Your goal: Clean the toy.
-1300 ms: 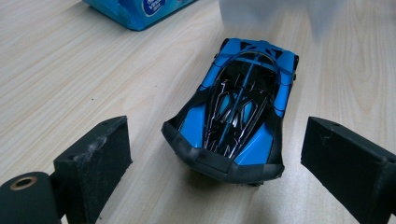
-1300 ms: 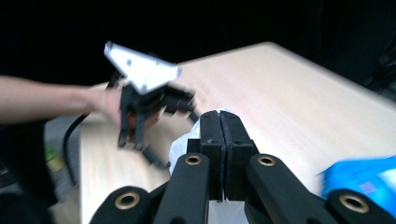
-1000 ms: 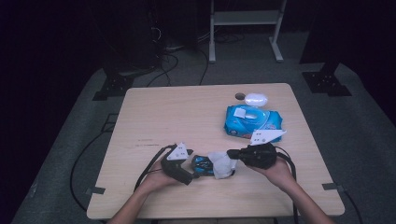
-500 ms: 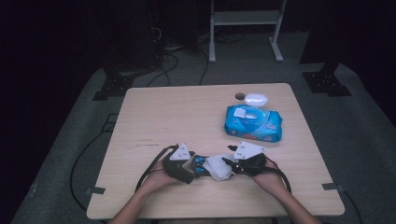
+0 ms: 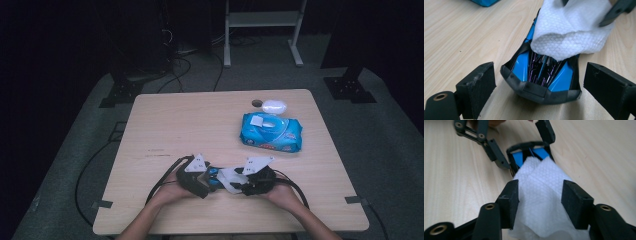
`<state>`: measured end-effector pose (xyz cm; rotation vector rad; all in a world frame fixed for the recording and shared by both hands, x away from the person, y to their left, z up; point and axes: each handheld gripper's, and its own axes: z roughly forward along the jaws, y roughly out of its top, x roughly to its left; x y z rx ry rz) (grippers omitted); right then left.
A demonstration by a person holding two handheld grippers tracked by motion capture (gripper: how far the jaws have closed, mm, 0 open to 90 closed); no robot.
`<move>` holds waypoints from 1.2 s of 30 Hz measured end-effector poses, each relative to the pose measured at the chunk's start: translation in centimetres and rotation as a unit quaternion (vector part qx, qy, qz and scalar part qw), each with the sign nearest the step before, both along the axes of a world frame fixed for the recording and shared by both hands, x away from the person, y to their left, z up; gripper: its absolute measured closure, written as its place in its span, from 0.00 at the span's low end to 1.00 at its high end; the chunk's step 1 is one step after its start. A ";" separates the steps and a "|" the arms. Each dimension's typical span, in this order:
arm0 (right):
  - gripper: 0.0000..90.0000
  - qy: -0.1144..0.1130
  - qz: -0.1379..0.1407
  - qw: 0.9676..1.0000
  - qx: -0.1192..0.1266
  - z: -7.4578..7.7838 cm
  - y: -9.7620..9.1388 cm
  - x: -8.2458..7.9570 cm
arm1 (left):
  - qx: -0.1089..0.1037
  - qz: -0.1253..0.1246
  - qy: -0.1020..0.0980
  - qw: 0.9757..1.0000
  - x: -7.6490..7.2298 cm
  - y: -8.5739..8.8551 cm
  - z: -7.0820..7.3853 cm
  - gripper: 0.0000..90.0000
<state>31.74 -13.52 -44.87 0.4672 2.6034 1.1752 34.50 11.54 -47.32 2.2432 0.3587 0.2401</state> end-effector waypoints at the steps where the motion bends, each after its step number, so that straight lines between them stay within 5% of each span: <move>1: 0.57 0.010 -0.001 1.000 -0.003 -0.3 0.1 0.2 | 0.000 -0.002 -0.001 1.000 0.1 -0.1 -0.1 0.11; 7: 0.77 0.041 -0.017 0.999 0.028 -0.7 -0.5 1.3 | 0.020 -0.020 0.020 0.999 0.8 -1.0 -0.7 0.18; 12: 0.89 0.032 -0.025 0.999 0.022 -0.6 -0.7 1.4 | 0.025 -0.017 0.015 0.999 0.7 -1.1 -0.6 0.19; 16: 0.92 0.029 -0.053 0.998 0.006 -0.9 -2.2 1.7 | 0.025 -0.007 0.008 1.000 0.7 -1.1 -0.6 0.19; 21: 0.93 0.034 -0.077 0.996 0.014 -1.1 -3.2 2.3 | 0.027 0.004 0.000 1.000 0.9 -1.4 -0.6 0.19; 28: 0.93 0.025 -0.041 0.998 0.035 -0.8 0.2 2.1 | 0.030 0.021 -0.001 0.999 1.2 -1.3 -0.6 0.19; 31: 0.93 0.027 -0.041 0.998 0.034 -0.8 0.1 2.3 | 0.030 0.021 -0.003 0.999 1.2 -1.2 -0.6 0.20; 36: 0.93 0.042 -0.082 0.995 0.045 -1.5 -2.7 2.9 | 0.031 0.019 -0.004 0.999 1.2 -1.0 -0.6 0.21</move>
